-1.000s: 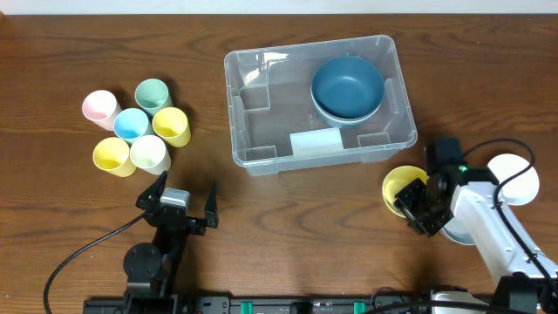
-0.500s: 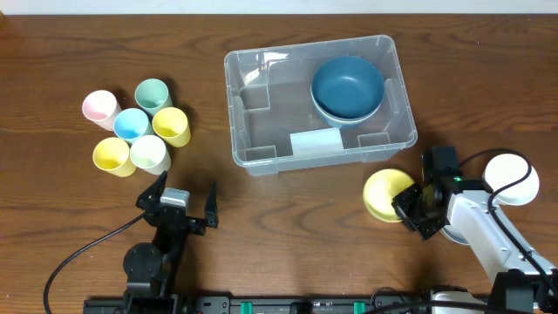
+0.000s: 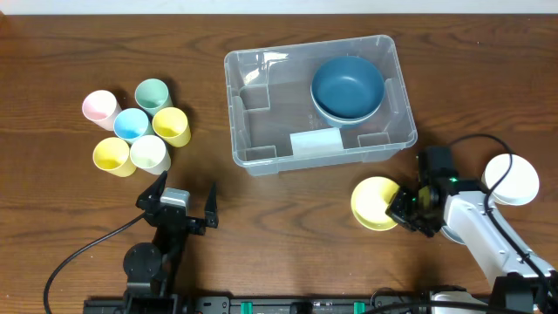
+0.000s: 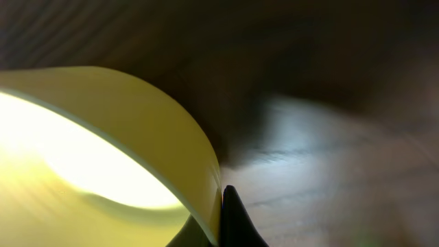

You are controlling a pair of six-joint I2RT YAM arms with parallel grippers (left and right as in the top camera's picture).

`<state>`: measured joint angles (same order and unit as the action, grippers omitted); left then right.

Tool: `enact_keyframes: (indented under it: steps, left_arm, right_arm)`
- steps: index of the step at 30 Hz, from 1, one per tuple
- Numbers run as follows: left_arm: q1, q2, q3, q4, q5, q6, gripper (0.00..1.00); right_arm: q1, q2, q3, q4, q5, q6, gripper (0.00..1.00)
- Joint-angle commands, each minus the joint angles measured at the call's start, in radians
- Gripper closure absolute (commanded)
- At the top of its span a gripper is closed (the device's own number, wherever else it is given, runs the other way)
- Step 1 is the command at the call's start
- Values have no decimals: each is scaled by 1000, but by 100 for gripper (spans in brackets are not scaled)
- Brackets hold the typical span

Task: Pack container
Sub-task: 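Lift the yellow bowl and move it toward the container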

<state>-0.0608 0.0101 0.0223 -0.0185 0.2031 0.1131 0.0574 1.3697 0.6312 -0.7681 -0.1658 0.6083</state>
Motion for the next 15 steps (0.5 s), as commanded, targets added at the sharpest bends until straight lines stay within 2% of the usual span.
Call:
enact_keyframes:
  steps: [1, 15]
  left_arm:
    - [-2, -6, -18, -33, 14, 18, 2]
    - [-2, -6, -18, -33, 14, 18, 2]
  right_arm:
    - [52, -2, 8, 14, 0, -225, 99]
    - [169, -3, 97, 52, 38, -489, 99]
